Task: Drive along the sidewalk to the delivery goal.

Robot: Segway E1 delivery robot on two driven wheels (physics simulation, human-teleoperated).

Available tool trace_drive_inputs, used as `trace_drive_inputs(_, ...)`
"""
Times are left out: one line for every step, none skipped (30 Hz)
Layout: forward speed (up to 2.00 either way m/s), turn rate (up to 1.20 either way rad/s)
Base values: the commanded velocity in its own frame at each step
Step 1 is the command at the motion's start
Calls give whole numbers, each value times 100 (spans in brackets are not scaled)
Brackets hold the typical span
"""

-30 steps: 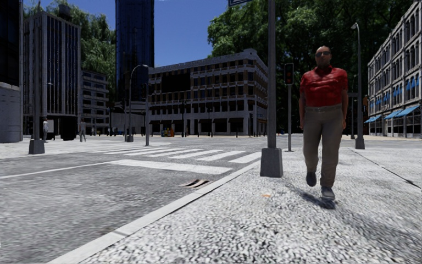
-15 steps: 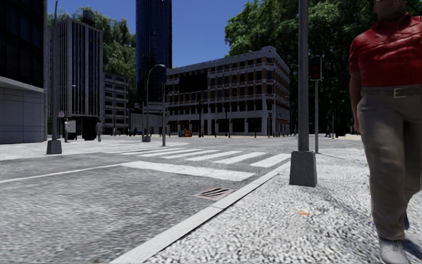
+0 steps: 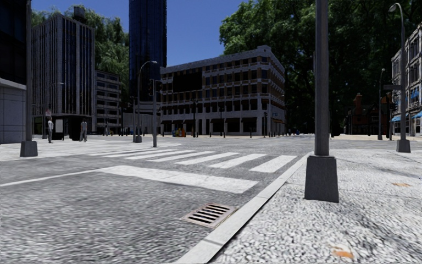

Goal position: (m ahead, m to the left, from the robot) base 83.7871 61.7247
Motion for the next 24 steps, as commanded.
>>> trace_drive_inputs(108,-72)
trace_drive_inputs(108,-72)
trace_drive_inputs(107,-77)
trace_drive_inputs(107,-79)
trace_drive_inputs(106,-79)
trace_drive_inputs(106,-79)
trace_drive_inputs(106,-79)
trace_drive_inputs(105,-79)
trace_drive_inputs(105,-79)
trace_drive_inputs(105,-79)
trace_drive_inputs(105,-79)
trace_drive_inputs(105,-79)
trace_drive_inputs(105,-79)
trace_drive_inputs(105,-79)
trace_drive_inputs(105,-79)
trace_drive_inputs(105,-79)
trace_drive_inputs(105,-79)
trace_drive_inputs(105,-79)
trace_drive_inputs(105,-79)
trace_drive_inputs(105,-79)
trace_drive_inputs(105,-79)
trace_drive_inputs(105,-79)
trace_drive_inputs(105,-79)
trace_drive_inputs(105,-79)
